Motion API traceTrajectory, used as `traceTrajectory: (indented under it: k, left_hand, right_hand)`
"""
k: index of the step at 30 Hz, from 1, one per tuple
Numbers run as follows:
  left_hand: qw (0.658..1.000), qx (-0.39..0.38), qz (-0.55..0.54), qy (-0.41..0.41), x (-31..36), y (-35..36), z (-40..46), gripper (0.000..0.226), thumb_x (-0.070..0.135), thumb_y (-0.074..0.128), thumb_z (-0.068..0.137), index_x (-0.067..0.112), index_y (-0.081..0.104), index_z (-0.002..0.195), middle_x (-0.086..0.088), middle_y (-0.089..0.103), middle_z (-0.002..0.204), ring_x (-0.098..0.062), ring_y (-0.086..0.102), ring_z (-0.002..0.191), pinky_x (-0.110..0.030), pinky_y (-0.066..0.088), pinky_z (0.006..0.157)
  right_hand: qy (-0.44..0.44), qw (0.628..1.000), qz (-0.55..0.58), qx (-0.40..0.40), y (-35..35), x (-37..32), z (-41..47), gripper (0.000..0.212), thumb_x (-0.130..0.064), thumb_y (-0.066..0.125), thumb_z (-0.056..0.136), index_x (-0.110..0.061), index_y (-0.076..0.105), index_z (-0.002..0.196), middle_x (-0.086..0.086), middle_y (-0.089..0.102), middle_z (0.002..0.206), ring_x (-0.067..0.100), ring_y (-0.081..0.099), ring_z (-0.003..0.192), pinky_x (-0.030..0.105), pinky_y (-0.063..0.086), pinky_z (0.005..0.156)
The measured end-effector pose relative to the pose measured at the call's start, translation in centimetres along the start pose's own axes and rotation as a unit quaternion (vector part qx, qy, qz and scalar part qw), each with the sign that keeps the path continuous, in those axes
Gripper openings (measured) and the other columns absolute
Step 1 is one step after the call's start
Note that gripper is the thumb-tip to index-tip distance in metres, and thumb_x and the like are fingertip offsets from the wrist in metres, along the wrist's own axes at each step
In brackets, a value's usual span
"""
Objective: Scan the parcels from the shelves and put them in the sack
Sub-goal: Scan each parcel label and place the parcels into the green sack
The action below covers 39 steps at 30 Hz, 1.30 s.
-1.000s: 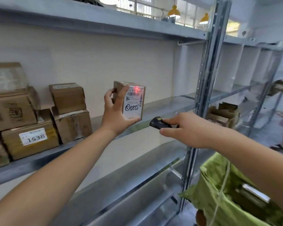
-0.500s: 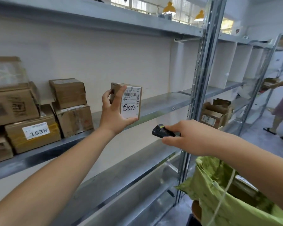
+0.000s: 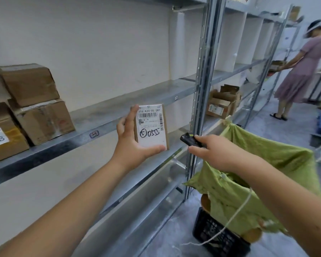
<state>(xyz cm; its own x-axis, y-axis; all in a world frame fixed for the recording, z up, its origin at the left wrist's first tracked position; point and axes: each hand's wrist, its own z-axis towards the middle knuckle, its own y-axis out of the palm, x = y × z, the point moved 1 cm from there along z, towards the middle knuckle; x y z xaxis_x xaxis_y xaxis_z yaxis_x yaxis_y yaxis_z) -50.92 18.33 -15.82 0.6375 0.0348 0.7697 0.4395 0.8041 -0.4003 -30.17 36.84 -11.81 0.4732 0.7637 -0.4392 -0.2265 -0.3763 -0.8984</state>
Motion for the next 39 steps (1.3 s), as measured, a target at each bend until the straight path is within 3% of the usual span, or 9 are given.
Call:
traceTrajectory:
  k: [3,5,9,11,15,20,26,32,39]
  left_hand:
    - [0.999,-0.044,-0.02,-0.025,0.0,3.1,-1.5,0.137,0.043,0.103,0.05,0.079,0.011,0.145,0.018,0.019,0.149,0.009,0.038,0.129,-0.016,0.028,0.107]
    - [0.996,-0.075,-0.023,-0.031,-0.2,4.9,-2.2,0.134,0.048,0.099,0.047,0.079,0.011,0.144,0.017,0.019,0.15,0.014,0.036,0.128,-0.015,0.027,0.108]
    - [0.988,-0.144,-0.025,-0.048,-0.8,10.7,-2.4,0.13,0.044,0.098,0.047,0.081,0.014,0.14,0.014,0.02,0.153,-0.001,0.034,0.141,-0.028,0.026,0.122]
    - [0.983,-0.172,-0.033,-0.055,-1.2,13.8,-2.1,0.13,0.045,0.097,0.046,0.08,0.015,0.141,0.013,0.022,0.151,0.0,0.037,0.14,-0.028,0.027,0.122]
    - [0.974,-0.208,-0.05,-0.073,-2.7,20.0,-1.3,0.136,0.056,0.097,0.042,0.073,0.015,0.15,0.015,0.027,0.149,0.021,0.038,0.13,-0.018,0.034,0.109]
    - [0.963,-0.218,-0.1,-0.12,-3.9,26.8,-1.5,0.14,0.06,0.103,0.039,0.068,0.021,0.153,0.009,0.033,0.16,-0.013,0.048,0.142,-0.053,0.046,0.114]
    - [0.951,-0.252,-0.118,-0.137,-4.5,32.6,-0.7,0.139,0.051,0.105,0.043,0.069,0.021,0.152,0.005,0.04,0.158,-0.016,0.052,0.14,-0.05,0.048,0.113]
    - [0.933,-0.306,-0.138,-0.128,-3.9,38.1,2.0,0.131,0.05,0.103,0.046,0.072,0.023,0.148,0.025,0.038,0.155,0.013,0.049,0.132,-0.007,0.047,0.096]
    - [0.894,-0.367,-0.162,-0.199,-5.1,45.4,6.0,0.132,0.042,0.1,0.049,0.061,0.019,0.151,0.015,0.049,0.153,-0.003,0.056,0.134,-0.041,0.048,0.114]
  right_hand:
    - [0.032,0.998,0.057,-0.01,1.8,3.2,-0.1,0.04,-0.057,0.056,0.098,-0.027,0.063,0.123,-0.006,0.058,0.06,0.004,0.049,0.039,0.019,0.032,0.036]
    - [0.042,0.997,0.063,-0.007,2.8,4.8,-0.2,0.037,-0.056,0.056,0.099,-0.029,0.063,0.122,-0.005,0.062,0.064,0.004,0.052,0.041,0.018,0.033,0.037]
    - [0.083,0.995,0.052,-0.002,4.4,9.6,-0.6,0.041,-0.058,0.055,0.097,-0.031,0.06,0.128,-0.006,0.069,0.089,0.013,0.065,0.07,0.031,0.055,0.06]
    - [0.101,0.994,0.047,0.0,5.0,12.0,-0.7,0.045,-0.059,0.056,0.095,-0.029,0.06,0.13,-0.007,0.067,0.094,0.015,0.064,0.08,0.039,0.058,0.077]
    - [0.132,0.989,0.064,0.009,5.6,16.6,-0.4,0.048,-0.058,0.056,0.093,-0.026,0.06,0.129,-0.003,0.07,0.098,0.021,0.066,0.087,0.042,0.057,0.082]
    - [0.185,0.981,0.058,-0.009,6.9,22.3,-0.6,0.068,-0.061,0.053,0.092,-0.03,0.045,0.152,0.009,0.068,0.122,0.031,0.065,0.107,0.044,0.054,0.092]
    - [0.224,0.972,0.067,-0.008,7.1,27.2,-1.0,0.074,-0.058,0.05,0.093,-0.029,0.035,0.159,0.013,0.066,0.121,0.034,0.063,0.106,0.041,0.053,0.087]
    - [0.289,0.951,0.111,0.004,5.8,31.3,-0.9,0.065,-0.055,0.051,0.093,-0.026,0.044,0.151,0.012,0.067,0.118,0.031,0.063,0.099,0.041,0.055,0.083]
    - [0.39,0.906,0.164,0.031,5.1,36.0,-0.6,0.053,-0.048,0.053,0.098,-0.018,0.054,0.141,0.008,0.067,0.128,0.031,0.063,0.108,0.038,0.049,0.08]
